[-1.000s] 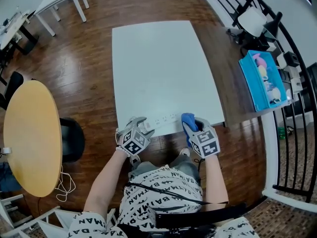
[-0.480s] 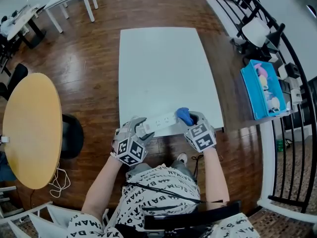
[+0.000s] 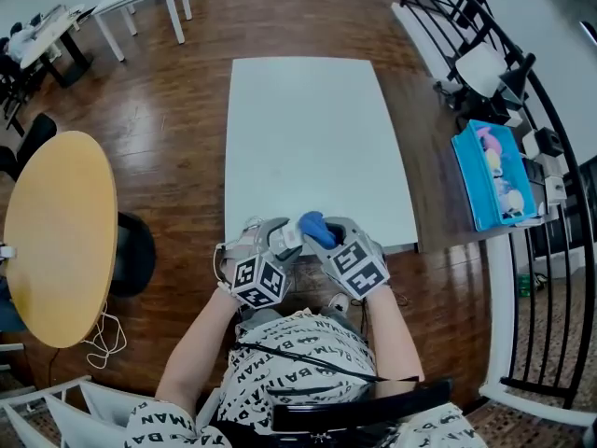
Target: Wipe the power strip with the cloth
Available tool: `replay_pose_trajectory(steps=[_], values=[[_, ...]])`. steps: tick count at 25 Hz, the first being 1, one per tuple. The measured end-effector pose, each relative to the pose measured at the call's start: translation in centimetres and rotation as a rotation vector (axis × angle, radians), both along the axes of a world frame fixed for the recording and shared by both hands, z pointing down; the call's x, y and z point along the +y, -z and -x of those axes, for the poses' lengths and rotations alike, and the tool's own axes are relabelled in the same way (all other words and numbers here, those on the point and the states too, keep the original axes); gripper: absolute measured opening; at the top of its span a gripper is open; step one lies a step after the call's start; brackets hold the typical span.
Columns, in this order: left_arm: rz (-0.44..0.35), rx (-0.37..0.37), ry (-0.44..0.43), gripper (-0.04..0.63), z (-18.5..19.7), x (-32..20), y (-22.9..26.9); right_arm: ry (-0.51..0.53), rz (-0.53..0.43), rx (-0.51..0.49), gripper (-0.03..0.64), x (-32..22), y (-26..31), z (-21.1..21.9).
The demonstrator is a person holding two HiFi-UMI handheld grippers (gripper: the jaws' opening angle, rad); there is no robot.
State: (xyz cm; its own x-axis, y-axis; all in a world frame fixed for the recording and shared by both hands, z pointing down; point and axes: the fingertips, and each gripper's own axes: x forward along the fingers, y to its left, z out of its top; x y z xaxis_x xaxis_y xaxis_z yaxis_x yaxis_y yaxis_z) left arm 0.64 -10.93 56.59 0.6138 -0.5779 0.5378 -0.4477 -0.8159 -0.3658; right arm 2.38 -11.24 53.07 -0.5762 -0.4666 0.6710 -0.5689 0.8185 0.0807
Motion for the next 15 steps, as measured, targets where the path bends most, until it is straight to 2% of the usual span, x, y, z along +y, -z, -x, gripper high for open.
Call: replay_pose_trajectory(steps=[5,10,15], values=[[0.006,0.007,0.017,0.287,-0.4,-0.2,0.1,0.113,0.004,0.002,0.135,2.0,1.0,3.1],[-0.007,0.01,0.023,0.287,-0.2,0.1,0.5,0.197,-0.028,0.052,0.135,3.2,1.5,4.7],[-0.035,0.029,0.021,0.287,0.5,0.6,1.5,0.183,-0.015,0.016,0.135,2.8,1.9,3.8]])
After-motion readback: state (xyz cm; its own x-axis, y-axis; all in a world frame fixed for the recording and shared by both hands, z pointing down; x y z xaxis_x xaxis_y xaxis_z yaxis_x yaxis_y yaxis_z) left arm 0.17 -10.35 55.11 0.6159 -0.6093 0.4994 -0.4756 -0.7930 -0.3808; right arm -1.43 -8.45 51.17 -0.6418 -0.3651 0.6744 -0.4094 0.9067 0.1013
